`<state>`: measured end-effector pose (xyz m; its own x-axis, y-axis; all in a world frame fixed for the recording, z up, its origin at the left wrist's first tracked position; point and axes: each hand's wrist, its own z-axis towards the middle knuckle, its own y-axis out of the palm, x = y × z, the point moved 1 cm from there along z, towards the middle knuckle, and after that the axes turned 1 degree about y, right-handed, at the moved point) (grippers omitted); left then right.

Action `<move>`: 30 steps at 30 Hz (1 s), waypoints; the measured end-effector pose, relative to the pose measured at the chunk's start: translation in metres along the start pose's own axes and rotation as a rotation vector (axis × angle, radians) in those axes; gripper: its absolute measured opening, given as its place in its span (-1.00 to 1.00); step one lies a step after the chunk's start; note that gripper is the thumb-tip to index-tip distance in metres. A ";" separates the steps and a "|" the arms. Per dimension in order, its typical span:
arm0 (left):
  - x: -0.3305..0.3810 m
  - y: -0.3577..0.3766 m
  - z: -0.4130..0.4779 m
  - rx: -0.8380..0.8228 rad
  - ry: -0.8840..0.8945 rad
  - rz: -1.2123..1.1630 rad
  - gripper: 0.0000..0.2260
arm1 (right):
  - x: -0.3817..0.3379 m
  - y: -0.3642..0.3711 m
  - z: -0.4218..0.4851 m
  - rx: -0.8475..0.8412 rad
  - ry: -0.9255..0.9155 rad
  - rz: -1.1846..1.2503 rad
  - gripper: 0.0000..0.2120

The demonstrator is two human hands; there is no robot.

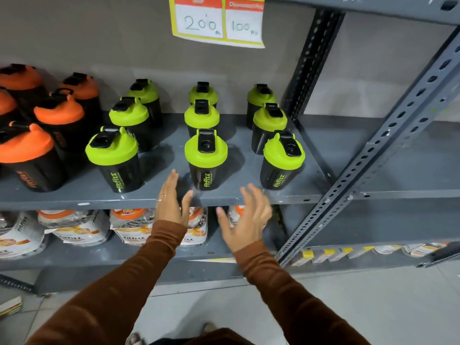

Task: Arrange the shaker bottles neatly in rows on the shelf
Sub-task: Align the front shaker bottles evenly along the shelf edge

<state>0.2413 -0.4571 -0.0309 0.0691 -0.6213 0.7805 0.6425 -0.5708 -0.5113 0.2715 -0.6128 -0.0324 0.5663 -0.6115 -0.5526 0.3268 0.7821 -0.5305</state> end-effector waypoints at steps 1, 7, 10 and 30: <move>-0.010 -0.007 -0.004 0.032 0.025 0.056 -0.55 | -0.011 0.006 -0.004 -0.035 -0.111 0.021 -0.56; -0.065 -0.069 -0.011 0.225 -0.005 0.273 -0.55 | -0.082 0.058 -0.004 -0.271 -0.289 0.349 -0.82; -0.085 -0.102 -0.001 0.303 -0.021 0.286 -0.52 | -0.117 0.085 0.006 -0.407 -0.064 0.454 -0.57; -0.147 -0.213 0.069 0.200 -0.286 -0.194 -0.02 | -0.173 0.162 0.031 -0.487 0.540 0.290 -0.16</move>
<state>0.1471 -0.2071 -0.0112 0.1235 -0.3221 0.9386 0.7985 -0.5294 -0.2867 0.2503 -0.3765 -0.0026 0.0911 -0.4622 -0.8821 -0.2172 0.8552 -0.4705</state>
